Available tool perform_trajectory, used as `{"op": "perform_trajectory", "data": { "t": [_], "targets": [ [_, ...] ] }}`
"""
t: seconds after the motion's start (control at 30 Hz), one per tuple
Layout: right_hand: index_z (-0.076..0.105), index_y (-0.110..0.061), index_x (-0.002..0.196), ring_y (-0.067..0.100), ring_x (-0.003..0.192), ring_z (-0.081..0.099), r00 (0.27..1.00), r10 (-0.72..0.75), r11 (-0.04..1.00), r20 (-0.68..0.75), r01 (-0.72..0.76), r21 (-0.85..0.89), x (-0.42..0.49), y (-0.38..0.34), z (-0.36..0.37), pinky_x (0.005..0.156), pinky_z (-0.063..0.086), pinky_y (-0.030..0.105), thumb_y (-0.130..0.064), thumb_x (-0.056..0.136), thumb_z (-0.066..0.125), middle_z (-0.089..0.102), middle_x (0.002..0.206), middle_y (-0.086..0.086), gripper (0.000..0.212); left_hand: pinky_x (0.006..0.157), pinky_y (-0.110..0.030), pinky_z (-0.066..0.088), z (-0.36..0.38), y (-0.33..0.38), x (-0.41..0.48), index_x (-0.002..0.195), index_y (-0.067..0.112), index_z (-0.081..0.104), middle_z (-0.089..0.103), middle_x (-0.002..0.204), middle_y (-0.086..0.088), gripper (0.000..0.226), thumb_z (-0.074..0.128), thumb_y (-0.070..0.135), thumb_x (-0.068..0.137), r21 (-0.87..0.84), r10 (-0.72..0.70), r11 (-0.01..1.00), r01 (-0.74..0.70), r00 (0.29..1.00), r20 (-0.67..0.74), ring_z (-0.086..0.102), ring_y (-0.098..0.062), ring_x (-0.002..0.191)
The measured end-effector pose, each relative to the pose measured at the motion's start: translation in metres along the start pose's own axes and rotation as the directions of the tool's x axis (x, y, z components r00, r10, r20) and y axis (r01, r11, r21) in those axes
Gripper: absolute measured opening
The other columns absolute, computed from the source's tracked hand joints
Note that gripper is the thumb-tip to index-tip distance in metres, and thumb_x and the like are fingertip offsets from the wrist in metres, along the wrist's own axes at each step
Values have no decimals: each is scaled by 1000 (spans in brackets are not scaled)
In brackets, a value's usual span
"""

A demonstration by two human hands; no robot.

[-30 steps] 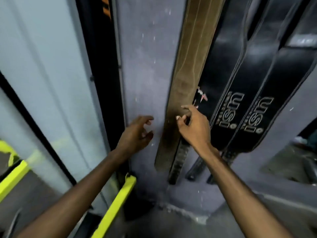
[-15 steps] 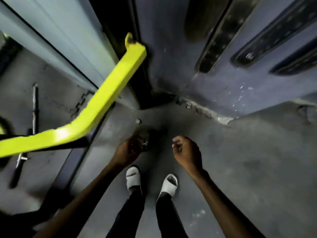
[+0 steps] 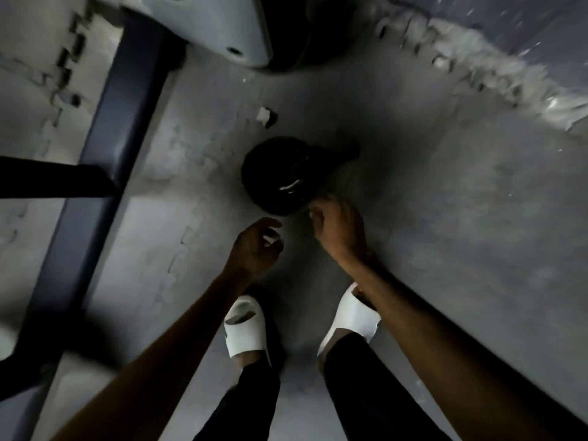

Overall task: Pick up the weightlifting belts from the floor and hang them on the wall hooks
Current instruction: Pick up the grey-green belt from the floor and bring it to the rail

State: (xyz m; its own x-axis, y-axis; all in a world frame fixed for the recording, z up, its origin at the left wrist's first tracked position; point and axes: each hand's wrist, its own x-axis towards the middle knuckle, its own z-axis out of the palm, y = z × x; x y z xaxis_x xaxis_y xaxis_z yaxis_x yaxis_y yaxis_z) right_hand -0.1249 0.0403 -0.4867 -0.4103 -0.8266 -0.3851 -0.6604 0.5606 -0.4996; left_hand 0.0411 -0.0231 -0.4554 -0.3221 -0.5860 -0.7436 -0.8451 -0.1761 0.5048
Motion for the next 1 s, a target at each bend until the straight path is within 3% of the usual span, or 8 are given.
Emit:
{"op": "perform_trajectory", "data": {
  "t": [0.2,0.3,0.43,0.57,0.67,0.77,0.87,1.0],
  "targets": [
    [55,-12,141,37,145,34,978,-119,899,170,179,-400,75,20,44,113,34,48,-13,93,56,49,152,10,47,64,-16,43,13,-30,46,120,29,60,64,109,6,30,62,18,92,-7,8,1000,-7,999,41,63,-11,92],
    [57,-13,141,38,144,35,966,-166,820,196,246,-517,89,26,46,116,29,52,-19,93,57,50,152,12,48,63,-15,42,16,-37,52,114,36,58,62,101,14,26,59,19,93,-29,13,1000,-11,999,51,61,-4,88],
    [71,-12,119,39,139,40,921,-248,782,301,374,-499,74,18,33,114,27,51,-17,88,65,65,133,12,33,72,-15,44,12,-35,44,118,30,59,61,106,12,26,60,20,94,-27,30,999,-28,998,52,60,-5,93],
    [76,-12,91,38,117,58,978,-204,954,52,210,-213,38,-9,1,99,42,45,-15,81,69,75,99,12,12,85,-31,54,-6,-13,19,118,25,65,69,109,6,29,56,40,96,-24,-9,1000,12,993,115,67,-17,100],
    [74,-11,83,33,88,67,996,49,992,-75,-40,122,10,-32,-43,71,47,34,-23,90,60,74,84,11,20,70,-29,53,-26,25,-15,102,18,71,75,99,-2,54,49,66,89,-90,-116,986,140,966,230,70,-21,90],
    [63,-10,66,17,70,54,954,282,896,-104,-223,384,-10,-49,-100,60,33,28,-20,95,60,62,63,2,31,68,-30,55,-44,70,-54,85,25,67,74,96,-11,34,55,56,92,-165,-36,983,76,972,234,70,-26,86],
    [48,-13,57,15,65,40,935,347,798,-72,-254,547,-41,-66,-157,58,27,31,-17,97,61,42,58,1,42,62,-16,55,-63,117,-97,91,26,69,74,90,3,9,67,34,91,-345,96,938,-31,980,174,72,-5,75],
    [69,14,82,17,75,51,879,476,538,-7,-286,793,-101,-100,-224,66,41,32,-16,99,61,70,82,15,35,57,-19,54,-92,171,-160,111,3,71,76,88,-4,35,73,28,87,-424,166,901,-90,975,145,72,-8,69]
  ]
}}
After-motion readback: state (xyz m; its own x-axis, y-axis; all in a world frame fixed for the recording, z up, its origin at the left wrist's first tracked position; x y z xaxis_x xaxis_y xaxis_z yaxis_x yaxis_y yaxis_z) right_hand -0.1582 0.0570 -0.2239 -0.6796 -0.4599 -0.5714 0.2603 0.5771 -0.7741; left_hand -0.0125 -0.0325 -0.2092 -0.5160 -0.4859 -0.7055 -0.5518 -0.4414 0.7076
